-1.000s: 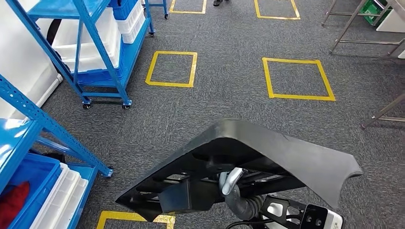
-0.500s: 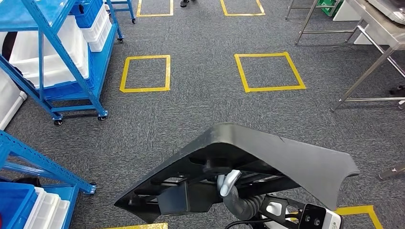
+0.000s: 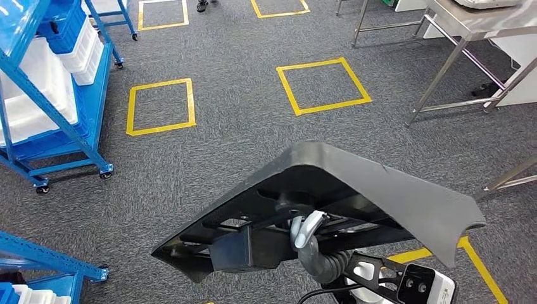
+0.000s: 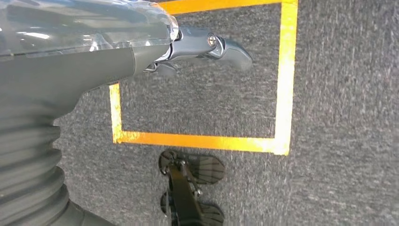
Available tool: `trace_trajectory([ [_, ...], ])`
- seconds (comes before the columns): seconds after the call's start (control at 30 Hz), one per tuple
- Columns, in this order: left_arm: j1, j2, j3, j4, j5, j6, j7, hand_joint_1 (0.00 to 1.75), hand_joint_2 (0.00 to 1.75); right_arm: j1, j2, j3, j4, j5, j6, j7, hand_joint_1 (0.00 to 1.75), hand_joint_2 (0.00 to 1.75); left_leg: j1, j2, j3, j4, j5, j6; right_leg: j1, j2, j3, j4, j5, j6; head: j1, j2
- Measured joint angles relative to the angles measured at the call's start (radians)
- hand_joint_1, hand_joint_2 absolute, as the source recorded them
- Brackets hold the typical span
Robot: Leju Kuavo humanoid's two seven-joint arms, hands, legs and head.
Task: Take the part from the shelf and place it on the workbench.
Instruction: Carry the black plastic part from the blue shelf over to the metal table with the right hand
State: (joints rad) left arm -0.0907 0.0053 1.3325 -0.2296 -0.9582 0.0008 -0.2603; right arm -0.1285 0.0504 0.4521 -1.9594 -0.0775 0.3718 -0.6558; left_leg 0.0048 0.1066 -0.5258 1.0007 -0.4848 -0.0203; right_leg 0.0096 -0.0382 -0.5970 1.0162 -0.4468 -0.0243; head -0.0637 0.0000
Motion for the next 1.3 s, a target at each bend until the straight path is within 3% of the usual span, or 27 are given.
trace_trajectory([
  [0.07,-0.003,-0.002,0.000,0.000,0.002,0.000,0.000,0.00,1.75,-0.019,0.000,0.012,0.007,-0.004,-0.002,0.000,1.75,1.75,0.004,-0.034,-0.017,0.049,-0.034,-0.009,-0.005,0.020,0.005,-0.008,0.005,-0.012,0.000,0.000],
  [0.13,-0.001,-0.003,0.000,0.000,0.002,0.000,0.000,0.00,1.75,-0.033,0.001,0.023,0.015,-0.007,-0.005,0.000,1.75,1.75,0.007,-0.082,-0.079,0.180,-0.100,-0.013,-0.006,0.041,0.006,-0.010,0.007,-0.019,0.000,0.000],
  [0.17,0.001,-0.003,0.000,0.000,0.002,0.000,0.001,0.00,1.75,-0.036,0.001,0.028,0.020,-0.008,-0.007,0.000,1.75,1.75,0.007,-0.093,-0.116,0.250,-0.126,-0.014,-0.005,0.053,0.006,-0.010,0.007,-0.020,0.000,0.000],
  [0.2,0.003,-0.003,0.001,0.000,0.002,0.000,0.001,0.00,1.75,-0.037,0.001,0.031,0.024,-0.008,-0.009,0.000,1.75,1.75,0.007,-0.097,-0.142,0.296,-0.136,-0.015,-0.004,0.066,0.006,-0.009,0.007,-0.021,0.000,0.000],
  [0.23,0.004,-0.003,0.001,0.000,0.002,0.000,0.001,0.00,1.75,-0.038,0.001,0.033,0.029,-0.009,-0.011,0.000,1.75,1.75,0.007,-0.099,-0.152,0.303,-0.124,-0.013,-0.003,0.079,0.008,-0.009,0.007,-0.021,0.000,0.000],
  [0.3,0.004,-0.003,0.001,0.000,0.002,0.000,0.001,0.00,1.75,-0.041,0.001,0.037,0.035,-0.010,-0.012,0.000,1.75,1.75,0.007,-0.110,-0.112,0.196,-0.047,-0.009,-0.003,0.105,0.012,-0.006,0.005,-0.019,0.000,0.000],
  [0.37,0.003,-0.003,0.001,0.000,0.002,0.000,0.001,0.00,1.75,-0.045,0.001,0.041,0.039,-0.010,-0.012,0.000,1.75,1.75,0.009,-0.151,-0.054,0.059,0.014,-0.003,-0.003,0.128,0.013,-0.001,0.002,-0.013,0.000,0.000],
  [0.43,0.004,-0.003,0.001,0.000,0.002,0.001,0.002,0.00,1.75,-0.048,0.001,0.044,0.042,-0.011,-0.012,0.000,1.75,1.75,0.007,-0.174,-0.033,0.009,0.023,0.003,-0.005,0.147,0.006,0.002,0.003,-0.002,0.000,0.000],
  [0.5,0.002,-0.004,0.001,0.000,0.003,0.001,0.002,0.00,1.75,-0.051,0.000,0.046,0.045,-0.015,-0.014,0.000,1.75,1.75,0.007,-0.158,-0.031,0.003,0.027,0.013,-0.008,0.161,0.001,0.000,0.006,0.011,0.000,0.000],
  [0.57,-0.001,-0.005,0.002,0.000,0.006,0.002,0.002,0.00,1.75,-0.058,-0.003,0.049,0.047,-0.021,-0.017,0.000,1.75,1.75,0.009,-0.137,-0.028,-0.006,0.033,0.026,-0.005,0.127,-0.013,0.027,-0.014,0.022,0.000,0.000],
  [0.63,0.000,-0.005,0.002,0.000,0.010,0.002,0.002,0.00,1.75,-0.069,-0.005,0.052,0.053,-0.027,-0.020,0.000,1.75,1.75,0.008,-0.113,-0.027,-0.011,0.034,0.035,-0.005,0.069,-0.062,0.131,-0.072,0.030,0.000,0.000],
  [0.7,0.004,-0.005,0.003,0.000,0.012,0.003,0.002,0.00,1.75,-0.076,-0.008,0.054,0.062,-0.034,-0.025,0.000,1.75,1.75,0.005,-0.088,-0.028,-0.011,0.032,0.039,-0.011,0.049,-0.126,0.259,-0.124,0.037,0.000,0.000],
  [0.73,0.004,-0.005,0.003,0.000,0.013,0.003,0.002,0.00,1.75,-0.078,-0.010,0.056,0.068,-0.036,-0.027,0.000,1.75,1.75,0.004,-0.076,-0.028,-0.011,0.031,0.039,-0.014,0.046,-0.141,0.288,-0.126,0.039,0.000,0.000],
  [0.77,0.004,-0.006,0.003,0.000,0.013,0.003,0.002,0.00,1.75,-0.080,-0.011,0.058,0.072,-0.038,-0.029,0.000,1.75,1.75,0.004,-0.065,-0.027,-0.011,0.030,0.038,-0.016,0.043,-0.135,0.276,-0.110,0.041,0.000,0.000],
  [0.8,0.003,-0.006,0.003,0.000,0.014,0.003,0.002,0.00,1.75,-0.083,-0.013,0.060,0.076,-0.040,-0.030,0.000,1.75,1.75,0.004,-0.055,-0.025,-0.011,0.029,0.037,-0.017,0.036,-0.108,0.224,-0.078,0.040,0.000,0.000],
  [0.87,0.002,-0.008,0.004,0.000,0.016,0.004,0.002,0.00,1.75,-0.090,-0.016,0.065,0.080,-0.048,-0.033,0.000,1.75,1.75,0.002,-0.037,-0.019,-0.010,0.024,0.031,-0.010,-0.002,-0.030,0.076,-0.019,0.032,0.000,0.000],
  [0.93,0.002,-0.010,0.004,0.000,0.019,0.006,0.000,0.00,1.75,-0.098,-0.018,0.071,0.082,-0.059,-0.042,0.000,1.75,1.75,-0.002,-0.021,-0.015,-0.008,0.019,0.022,-0.001,-0.027,0.009,-0.003,-0.002,0.020,0.000,0.000],
  [1.0,0.002,-0.010,0.005,0.000,0.024,0.009,-0.001,0.00,1.75,-0.101,-0.021,0.078,0.084,-0.068,-0.052,0.000,1.75,1.75,-0.004,-0.004,-0.012,-0.008,0.015,0.012,0.002,-0.012,0.006,-0.008,-0.002,0.009,0.000,0.000],
  [1.07,0.001,-0.011,0.005,0.000,0.027,0.012,0.000,0.00,1.75,-0.101,-0.023,0.083,0.084,-0.072,-0.057,0.000,1.75,1.75,0.000,-0.014,-0.014,0.009,-0.001,0.001,-0.002,0.009,0.010,-0.015,0.002,-0.001,0.000,0.000],
  [1.1,0.001,-0.011,0.006,0.000,0.029,0.014,0.000,0.00,1.75,-0.102,-0.023,0.085,0.084,-0.074,-0.059,0.000,1.75,1.75,0.003,-0.033,-0.027,0.041,-0.021,-0.003,-0.006,0.018,0.013,-0.019,0.005,-0.006,0.000,0.000],
  [1.17,0.006,-0.010,0.009,0.000,0.031,0.017,0.001,0.00,1.75,-0.101,-0.024,0.092,0.085,-0.077,-0.061,0.000,1.75,1.75,0.006,-0.080,-0.084,0.163,-0.082,-0.010,-0.009,0.039,0.016,-0.022,0.007,-0.012,0.000,0.000],
  [1.23,0.013,-0.008,0.010,0.000,0.030,0.016,0.002,0.00,1.75,-0.096,-0.025,0.096,0.086,-0.074,-0.063,0.000,1.75,1.75,0.008,-0.095,-0.146,0.281,-0.119,-0.015,-0.009,0.064,0.016,-0.021,0.007,-0.014,0.000,0.000],
  [1.27,0.015,-0.008,0.010,0.000,0.029,0.013,0.002,0.00,1.75,-0.093,-0.025,0.096,0.086,-0.070,-0.064,0.000,1.75,1.75,0.009,-0.097,-0.159,0.296,-0.111,-0.017,-0.010,0.077,0.017,-0.019,0.006,-0.013,0.000,0.000],
  [1.3,0.016,-0.007,0.010,0.000,0.028,0.011,0.002,0.00,1.75,-0.091,-0.026,0.096,0.086,-0.067,-0.065,0.000,1.75,1.75,0.010,-0.099,-0.153,0.271,-0.083,-0.019,-0.011,0.090,0.018,-0.017,0.005,-0.012,0.000,0.000],
])
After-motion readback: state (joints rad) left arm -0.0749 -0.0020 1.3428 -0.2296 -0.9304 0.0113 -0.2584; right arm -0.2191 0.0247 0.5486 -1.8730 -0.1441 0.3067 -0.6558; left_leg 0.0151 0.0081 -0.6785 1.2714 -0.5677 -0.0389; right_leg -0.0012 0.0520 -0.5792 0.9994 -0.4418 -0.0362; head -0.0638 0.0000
